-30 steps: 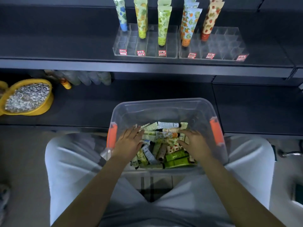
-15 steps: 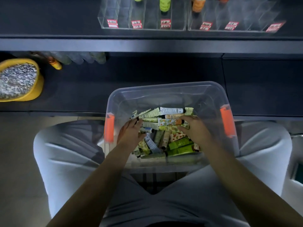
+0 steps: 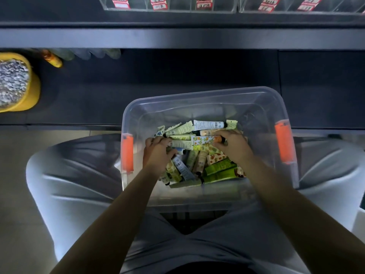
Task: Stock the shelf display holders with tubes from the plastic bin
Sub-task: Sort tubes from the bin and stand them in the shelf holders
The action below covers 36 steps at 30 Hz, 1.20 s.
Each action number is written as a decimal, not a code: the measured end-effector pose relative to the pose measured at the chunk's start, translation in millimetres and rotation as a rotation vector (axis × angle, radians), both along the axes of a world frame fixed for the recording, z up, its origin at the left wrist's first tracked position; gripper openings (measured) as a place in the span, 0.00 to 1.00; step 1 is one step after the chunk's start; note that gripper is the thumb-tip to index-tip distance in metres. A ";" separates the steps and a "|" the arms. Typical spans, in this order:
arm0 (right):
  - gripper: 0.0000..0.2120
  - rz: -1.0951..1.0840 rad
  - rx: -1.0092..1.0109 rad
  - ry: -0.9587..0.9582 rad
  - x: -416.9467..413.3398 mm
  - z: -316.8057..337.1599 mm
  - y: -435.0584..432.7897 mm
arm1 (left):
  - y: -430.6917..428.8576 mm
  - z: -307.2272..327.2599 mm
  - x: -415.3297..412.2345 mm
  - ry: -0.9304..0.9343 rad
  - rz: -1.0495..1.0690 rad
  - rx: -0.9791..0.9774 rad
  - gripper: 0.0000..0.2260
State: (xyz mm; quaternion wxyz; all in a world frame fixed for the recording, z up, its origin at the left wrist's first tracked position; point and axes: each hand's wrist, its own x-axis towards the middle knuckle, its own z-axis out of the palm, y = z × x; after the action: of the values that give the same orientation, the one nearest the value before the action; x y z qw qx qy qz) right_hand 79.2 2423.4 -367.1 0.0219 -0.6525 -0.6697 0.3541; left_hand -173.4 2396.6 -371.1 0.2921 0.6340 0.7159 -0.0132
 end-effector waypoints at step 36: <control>0.12 -0.199 -0.044 0.047 0.4 -3.4 4.5 | 7.3 -2.6 3.5 -0.061 0.034 0.056 0.09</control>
State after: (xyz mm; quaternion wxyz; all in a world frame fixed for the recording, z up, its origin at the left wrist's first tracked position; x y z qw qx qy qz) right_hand 79.6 2427.9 -370.5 0.0580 -0.7075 -0.5930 0.3800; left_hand -169.9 2403.9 -373.7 0.2963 0.6299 0.7173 0.0311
